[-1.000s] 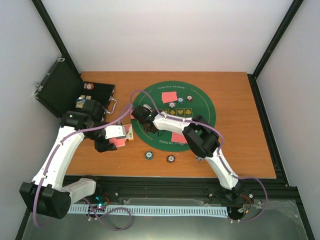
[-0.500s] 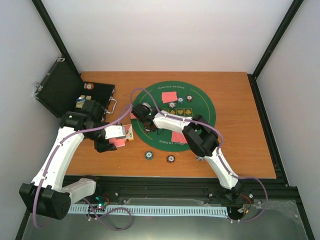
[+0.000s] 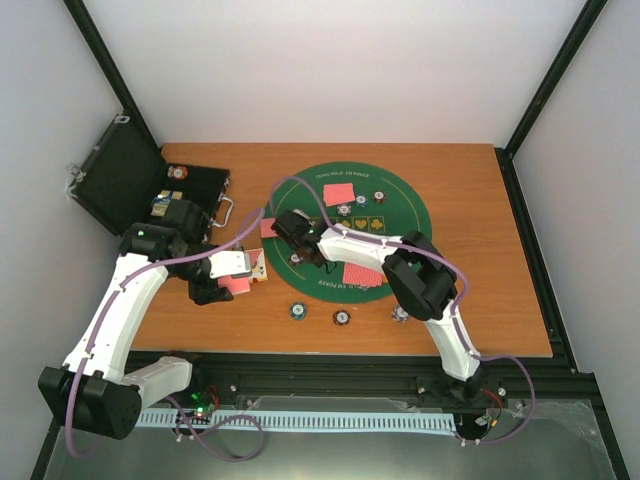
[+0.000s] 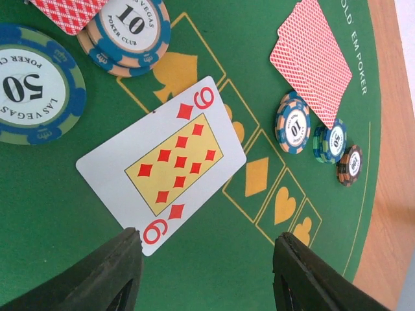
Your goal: Distribute texas hold em gaming equipment
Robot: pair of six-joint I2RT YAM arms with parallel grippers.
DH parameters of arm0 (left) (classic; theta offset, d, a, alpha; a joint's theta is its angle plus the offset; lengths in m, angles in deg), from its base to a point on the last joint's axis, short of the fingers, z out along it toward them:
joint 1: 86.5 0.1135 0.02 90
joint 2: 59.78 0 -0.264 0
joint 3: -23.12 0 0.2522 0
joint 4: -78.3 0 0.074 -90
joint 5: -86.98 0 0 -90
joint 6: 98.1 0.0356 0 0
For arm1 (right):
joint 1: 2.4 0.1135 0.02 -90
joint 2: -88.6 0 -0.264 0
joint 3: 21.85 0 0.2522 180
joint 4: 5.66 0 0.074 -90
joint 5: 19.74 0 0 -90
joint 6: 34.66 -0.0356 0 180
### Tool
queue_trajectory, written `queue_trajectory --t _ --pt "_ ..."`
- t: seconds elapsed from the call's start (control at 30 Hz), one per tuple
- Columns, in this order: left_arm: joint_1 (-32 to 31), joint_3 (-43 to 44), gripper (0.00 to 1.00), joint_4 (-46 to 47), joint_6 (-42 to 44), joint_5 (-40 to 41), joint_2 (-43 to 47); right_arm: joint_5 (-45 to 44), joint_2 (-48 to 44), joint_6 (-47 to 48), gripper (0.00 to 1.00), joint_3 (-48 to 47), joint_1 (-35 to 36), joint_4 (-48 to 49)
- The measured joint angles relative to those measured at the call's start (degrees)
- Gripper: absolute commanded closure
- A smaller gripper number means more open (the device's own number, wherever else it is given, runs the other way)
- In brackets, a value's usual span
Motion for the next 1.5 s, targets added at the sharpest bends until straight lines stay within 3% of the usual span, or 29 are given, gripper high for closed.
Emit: queue_trajectory --t 0.53,1.03,1.2,1.33,1.5 --pt "0.00 0.20 0.97 -0.17 0.00 -0.02 -0.15 3.43 -1.03 -4.70 0.47 6.10 -1.36 0.76" --pt "0.00 0.31 0.97 -0.31 0.00 0.17 0.28 8.35 1.90 -7.41 0.47 -1.81 -7.34 -0.24" --pt "0.00 0.33 0.97 -0.33 0.00 0.13 0.28 17.68 -3.56 -15.04 0.28 -1.11 -7.80 -2.10" --pt "0.00 0.33 0.97 -0.35 0.02 0.07 0.28 31.76 -15.54 -24.96 0.24 3.67 -7.91 -0.04" --pt "0.00 0.33 0.97 -0.35 0.02 0.02 0.28 53.13 -28.98 -40.63 0.20 17.73 -7.72 13.77"
